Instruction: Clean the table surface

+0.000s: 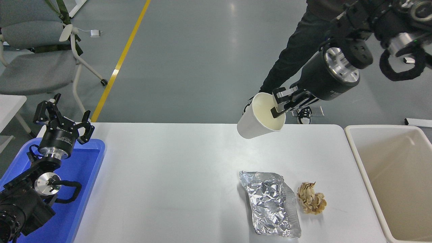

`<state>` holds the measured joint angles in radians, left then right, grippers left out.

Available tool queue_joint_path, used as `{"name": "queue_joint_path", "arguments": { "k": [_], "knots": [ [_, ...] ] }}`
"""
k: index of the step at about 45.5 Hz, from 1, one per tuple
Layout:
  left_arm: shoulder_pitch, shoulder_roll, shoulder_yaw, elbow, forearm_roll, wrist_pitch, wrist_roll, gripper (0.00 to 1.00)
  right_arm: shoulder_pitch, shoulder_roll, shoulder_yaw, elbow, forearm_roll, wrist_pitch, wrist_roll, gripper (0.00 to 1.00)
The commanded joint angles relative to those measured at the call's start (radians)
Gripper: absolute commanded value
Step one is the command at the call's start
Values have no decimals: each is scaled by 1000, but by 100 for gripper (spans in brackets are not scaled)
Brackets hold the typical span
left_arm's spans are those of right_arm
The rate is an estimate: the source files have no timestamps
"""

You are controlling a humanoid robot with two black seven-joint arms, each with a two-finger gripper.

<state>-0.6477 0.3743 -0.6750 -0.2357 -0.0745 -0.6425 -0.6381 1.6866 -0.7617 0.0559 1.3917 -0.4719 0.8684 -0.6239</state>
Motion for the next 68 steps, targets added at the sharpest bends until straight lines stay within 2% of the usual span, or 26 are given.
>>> {"name": "queue_joint_path", "arguments": {
  "k": [1,11,18,31,45,53,60,68],
  "knots": [
    [0,0,0,-1,-1,0,0,100,-105,-175,16,-33,-59,4,6,0],
    [0,0,0,1,-1,0,0,100,-166,-334,18,-123,-59,4,13,0],
    [0,0,0,1,1,1,0,100,-209,-357,22,-344,-59,4,84,0],
    [0,0,0,-1,-1,1,0,100,-330,-361,21,-600,-59,4,188,0],
    [0,0,0,-1,-1,1,0,100,-551,-176,24,-1086,-33,-9,354,0],
    [0,0,0,1,-1,1,0,100,-665,-58,30,-1298,77,-92,411,0],
    [0,0,0,1,-1,1,0,100,-754,2,30,-1393,186,-124,412,0],
    [0,0,0,1,-1,1,0,100,-849,71,30,-1404,268,-296,414,0]
  ]
}}
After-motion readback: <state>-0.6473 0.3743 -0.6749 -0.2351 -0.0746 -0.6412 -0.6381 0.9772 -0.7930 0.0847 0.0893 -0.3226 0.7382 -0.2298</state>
